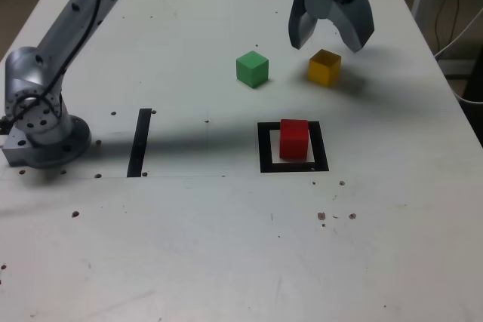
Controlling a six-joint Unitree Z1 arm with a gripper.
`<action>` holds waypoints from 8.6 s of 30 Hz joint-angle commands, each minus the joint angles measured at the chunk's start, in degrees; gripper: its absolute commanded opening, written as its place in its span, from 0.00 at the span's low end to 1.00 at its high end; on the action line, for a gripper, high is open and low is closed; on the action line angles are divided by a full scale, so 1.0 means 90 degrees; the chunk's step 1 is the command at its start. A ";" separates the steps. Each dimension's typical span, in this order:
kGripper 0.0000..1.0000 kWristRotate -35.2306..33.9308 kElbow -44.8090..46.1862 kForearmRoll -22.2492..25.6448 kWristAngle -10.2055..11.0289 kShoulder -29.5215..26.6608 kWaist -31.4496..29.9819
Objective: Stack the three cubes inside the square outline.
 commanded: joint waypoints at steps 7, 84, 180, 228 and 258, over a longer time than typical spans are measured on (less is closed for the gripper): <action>0.98 0.0172 0.0051 -0.0082 0.0099 -0.0038 -0.0013; 0.37 -0.0405 0.0754 -0.0755 0.0388 0.0188 -0.0421; 0.37 -0.5234 0.2486 -0.0219 -0.1012 -0.1294 -0.2462; 0.99 -0.5147 0.2443 0.0167 -0.0539 -0.2126 -0.2172; 1.00 -0.3443 0.2807 -0.0064 -0.0338 -0.2071 0.0428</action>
